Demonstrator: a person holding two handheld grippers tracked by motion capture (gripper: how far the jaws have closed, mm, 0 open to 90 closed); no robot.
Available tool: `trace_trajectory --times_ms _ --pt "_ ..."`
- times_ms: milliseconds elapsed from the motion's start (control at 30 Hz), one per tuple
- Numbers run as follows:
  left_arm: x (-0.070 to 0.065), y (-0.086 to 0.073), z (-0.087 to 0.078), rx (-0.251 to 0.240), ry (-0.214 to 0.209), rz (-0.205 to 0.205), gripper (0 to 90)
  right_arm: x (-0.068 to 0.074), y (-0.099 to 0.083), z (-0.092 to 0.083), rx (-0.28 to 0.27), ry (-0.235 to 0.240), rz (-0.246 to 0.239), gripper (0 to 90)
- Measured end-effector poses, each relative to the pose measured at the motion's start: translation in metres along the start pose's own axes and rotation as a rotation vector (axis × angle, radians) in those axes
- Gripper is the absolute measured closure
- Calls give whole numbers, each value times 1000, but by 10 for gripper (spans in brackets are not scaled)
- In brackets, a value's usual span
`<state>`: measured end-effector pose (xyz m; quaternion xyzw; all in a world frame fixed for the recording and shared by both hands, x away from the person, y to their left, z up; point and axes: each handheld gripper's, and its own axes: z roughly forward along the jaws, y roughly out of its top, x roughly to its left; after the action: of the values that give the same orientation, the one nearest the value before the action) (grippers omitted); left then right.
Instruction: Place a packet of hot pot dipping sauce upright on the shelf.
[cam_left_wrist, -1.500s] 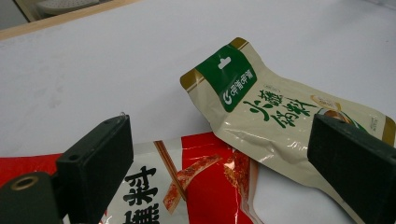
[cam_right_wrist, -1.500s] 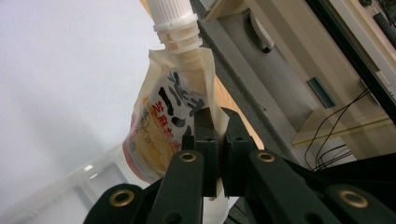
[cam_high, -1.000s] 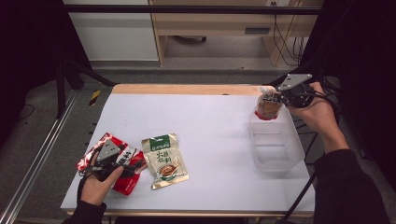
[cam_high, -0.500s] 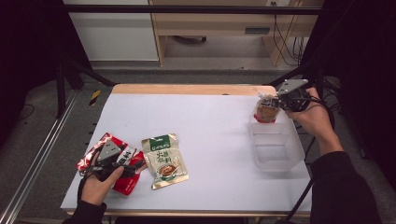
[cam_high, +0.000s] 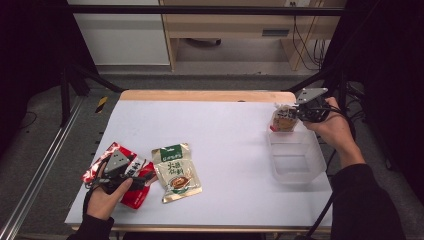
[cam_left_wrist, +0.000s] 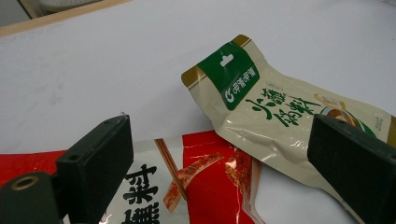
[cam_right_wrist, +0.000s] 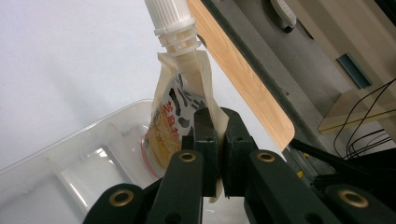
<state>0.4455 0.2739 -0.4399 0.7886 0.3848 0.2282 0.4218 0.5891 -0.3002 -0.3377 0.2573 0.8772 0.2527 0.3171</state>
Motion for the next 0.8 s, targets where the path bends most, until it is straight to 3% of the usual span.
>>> trace_trajectory --times_ms 800 --pt "-1 0 1 2 -7 2 71 5 -5 16 20 36 20 867"
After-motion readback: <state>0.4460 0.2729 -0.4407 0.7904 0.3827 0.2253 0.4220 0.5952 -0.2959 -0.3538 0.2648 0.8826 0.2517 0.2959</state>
